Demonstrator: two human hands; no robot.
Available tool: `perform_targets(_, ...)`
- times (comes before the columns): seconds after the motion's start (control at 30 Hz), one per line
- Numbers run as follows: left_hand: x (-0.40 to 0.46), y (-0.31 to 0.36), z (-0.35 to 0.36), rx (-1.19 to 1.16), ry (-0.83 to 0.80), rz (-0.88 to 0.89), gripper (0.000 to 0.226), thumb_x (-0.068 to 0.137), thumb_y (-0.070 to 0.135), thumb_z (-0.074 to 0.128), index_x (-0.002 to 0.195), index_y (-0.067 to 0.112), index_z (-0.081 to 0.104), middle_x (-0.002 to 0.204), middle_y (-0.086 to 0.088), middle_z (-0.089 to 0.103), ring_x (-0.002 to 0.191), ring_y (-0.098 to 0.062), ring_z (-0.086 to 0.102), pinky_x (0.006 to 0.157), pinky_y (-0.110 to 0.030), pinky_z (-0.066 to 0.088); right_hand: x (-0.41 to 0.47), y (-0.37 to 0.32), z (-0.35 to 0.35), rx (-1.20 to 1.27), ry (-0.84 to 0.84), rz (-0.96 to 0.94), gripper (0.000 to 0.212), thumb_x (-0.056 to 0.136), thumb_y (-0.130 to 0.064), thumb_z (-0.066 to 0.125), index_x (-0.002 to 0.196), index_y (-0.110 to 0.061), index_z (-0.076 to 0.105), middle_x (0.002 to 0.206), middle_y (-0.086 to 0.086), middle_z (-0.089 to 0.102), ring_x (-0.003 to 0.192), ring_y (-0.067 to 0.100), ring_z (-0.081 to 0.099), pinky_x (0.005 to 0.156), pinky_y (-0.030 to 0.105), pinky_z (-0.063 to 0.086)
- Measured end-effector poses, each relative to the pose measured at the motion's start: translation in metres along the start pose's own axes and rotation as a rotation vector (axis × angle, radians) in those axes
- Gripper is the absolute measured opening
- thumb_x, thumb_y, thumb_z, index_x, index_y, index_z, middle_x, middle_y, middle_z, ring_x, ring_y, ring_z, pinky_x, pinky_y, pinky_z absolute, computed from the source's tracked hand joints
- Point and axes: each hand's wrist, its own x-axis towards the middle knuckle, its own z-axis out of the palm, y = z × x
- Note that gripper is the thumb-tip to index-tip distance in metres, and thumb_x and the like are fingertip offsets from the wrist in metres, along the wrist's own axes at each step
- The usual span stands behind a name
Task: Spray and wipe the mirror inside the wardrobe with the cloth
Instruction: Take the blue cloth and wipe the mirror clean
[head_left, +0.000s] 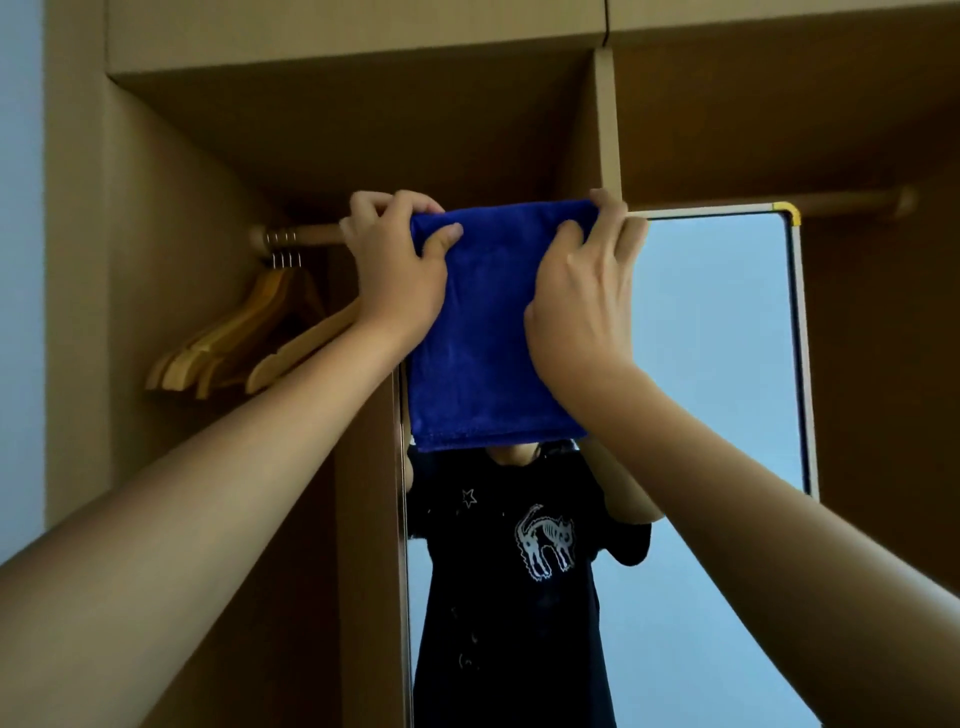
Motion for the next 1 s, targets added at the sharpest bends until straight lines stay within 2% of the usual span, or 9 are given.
perform_targets(0.07, -0.001, -0.002, 0.001, 0.003, 0.018, -0.018, 0.020, 0.091, 0.025, 0.064, 0.107, 0.016, 0.061, 0.126, -0.006, 0.039, 0.120, -0.019, 0.036, 0.093, -0.017, 0.028, -0.011, -0.008, 0.010, 0.023, -0.058, 0.014, 0.043, 0.095, -0.012, 0.040, 0.132, 0.009, 0.043, 0.154, 0.032, 0.017, 0.133, 0.045, 0.026, 0.111, 0.044, 0.024)
perform_targets(0.13, 0.000, -0.005, 0.000, -0.003, 0.028, -0.009, 0.027, 0.089, 0.028, 0.067, 0.111, 0.015, 0.058, 0.125, -0.006, 0.041, 0.114, -0.015, 0.042, 0.087, -0.006, 0.031, -0.019, -0.009, 0.019, 0.026, -0.111, -0.024, 0.067, 0.101, -0.042, 0.036, 0.154, -0.005, 0.018, 0.161, 0.023, 0.005, 0.144, 0.043, 0.012, 0.117, 0.048, 0.017)
perform_targets(0.2, 0.000, -0.007, -0.004, -0.052, 0.029, -0.034, 0.041, 0.086, 0.033, 0.070, 0.118, 0.016, 0.052, 0.121, -0.002, 0.042, 0.100, -0.004, 0.043, 0.079, 0.001, 0.034, -0.023, -0.007, 0.028, -0.053, -0.105, -0.170, 0.068, 0.099, -0.060, 0.027, 0.157, -0.027, 0.012, 0.163, 0.015, 0.002, 0.148, 0.041, 0.001, 0.117, 0.057, 0.008)
perform_targets(0.3, 0.000, -0.011, -0.007, -0.179, -0.002, -0.241, 0.066, 0.079, 0.045, 0.073, 0.130, 0.017, 0.042, 0.121, 0.004, 0.046, 0.104, -0.007, 0.048, 0.079, -0.014, 0.043, -0.024, -0.005, 0.034, -0.145, -0.084, -0.251, 0.068, 0.094, -0.073, 0.017, 0.154, -0.042, 0.014, 0.164, 0.008, 0.005, 0.150, 0.039, -0.003, 0.111, 0.070, -0.001)
perform_targets(0.37, -0.001, -0.012, -0.008, -0.262, -0.040, -0.376, 0.069, 0.078, 0.046, 0.073, 0.132, 0.015, 0.044, 0.121, 0.005, 0.050, 0.103, -0.010, 0.052, 0.079, -0.024, 0.048, -0.025, -0.007, 0.037, -0.179, -0.078, -0.264, 0.073, 0.091, -0.077, 0.015, 0.155, -0.040, 0.014, 0.164, 0.009, 0.005, 0.150, 0.039, -0.002, 0.111, 0.071, -0.002)
perform_targets(0.47, -0.007, -0.014, -0.010, -0.351, -0.086, -0.415, 0.031, 0.083, 0.035, 0.059, 0.102, 0.011, 0.062, 0.097, -0.001, 0.066, 0.087, -0.016, 0.064, 0.080, -0.039, 0.056, -0.030, -0.008, 0.040, -0.200, -0.087, -0.280, 0.078, 0.091, -0.077, 0.016, 0.156, -0.034, 0.012, 0.164, 0.014, 0.003, 0.149, 0.042, -0.003, 0.115, 0.065, -0.002)
perform_targets(0.6, -0.022, -0.023, -0.013, -0.317, -0.094, -0.424, 0.038, 0.092, 0.037, 0.049, 0.057, 0.022, 0.045, 0.048, 0.010, 0.046, 0.049, -0.005, 0.045, 0.056, -0.029, 0.038, -0.034, -0.019, 0.043, -0.227, -0.106, -0.231, 0.079, 0.092, -0.072, 0.019, 0.157, -0.027, 0.011, 0.162, 0.022, 0.002, 0.147, 0.048, -0.004, 0.115, 0.065, 0.001)
perform_targets(0.9, -0.033, -0.027, -0.018, -0.295, -0.052, -0.468, 0.042, 0.097, 0.043, 0.037, 0.060, 0.025, 0.040, 0.050, 0.010, 0.041, 0.043, -0.001, 0.040, 0.051, -0.022, 0.034, -0.063, -0.038, 0.052, -0.171, -0.088, -0.171, 0.070, 0.093, -0.069, 0.023, 0.155, -0.038, 0.013, 0.161, 0.024, 0.005, 0.145, 0.051, -0.002, 0.113, 0.069, 0.002)
perform_targets(1.0, -0.035, -0.025, -0.020, -0.282, -0.028, -0.471, 0.041, 0.098, 0.041, 0.036, 0.063, 0.022, 0.044, 0.058, 0.008, 0.046, 0.054, -0.004, 0.046, 0.057, -0.025, 0.036, -0.096, -0.038, 0.054, -0.155, -0.112, -0.205, 0.071, 0.093, -0.069, 0.024, 0.155, -0.037, 0.014, 0.161, 0.025, 0.005, 0.146, 0.051, -0.003, 0.113, 0.069, 0.002)
